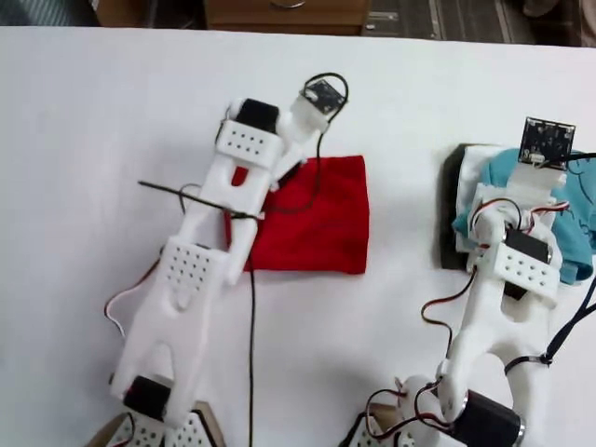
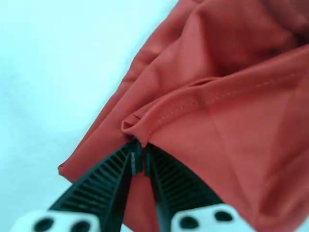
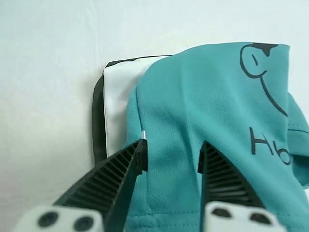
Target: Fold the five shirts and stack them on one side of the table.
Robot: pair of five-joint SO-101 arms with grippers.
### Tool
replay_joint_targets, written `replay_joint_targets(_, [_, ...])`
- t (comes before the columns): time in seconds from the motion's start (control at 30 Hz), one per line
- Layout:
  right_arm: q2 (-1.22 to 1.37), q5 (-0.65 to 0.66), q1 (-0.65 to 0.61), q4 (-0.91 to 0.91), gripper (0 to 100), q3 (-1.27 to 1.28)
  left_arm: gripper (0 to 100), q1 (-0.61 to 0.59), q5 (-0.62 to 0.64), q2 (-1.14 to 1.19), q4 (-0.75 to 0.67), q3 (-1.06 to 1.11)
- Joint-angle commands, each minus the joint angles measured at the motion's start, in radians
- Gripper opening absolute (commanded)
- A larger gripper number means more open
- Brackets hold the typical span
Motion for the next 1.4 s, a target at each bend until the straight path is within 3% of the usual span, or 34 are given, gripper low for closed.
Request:
replay_joint_targets(0.0, [-0.041,0.002,0.004,-0.018,18.0,-0.008,2,0.040,0.003,-0.020,0.051,-0.099])
replay_joint_targets(0.4, [-0.045,-0.005,0.047,-0.041,18.0,-0.006,2,0.226,0.008,-0.061,0.055,-0.105])
replay_joint_targets(0.83, [-0.047,-0.005,0.067,-0.045,18.0,-0.009,2,0.313,0.077,-0.414,0.052,0.387])
replay_joint_targets(1.37, [-0.042,-0.005,0.064,-0.045,18.0,-0.009,2,0.413,0.077,-0.466,0.051,0.456])
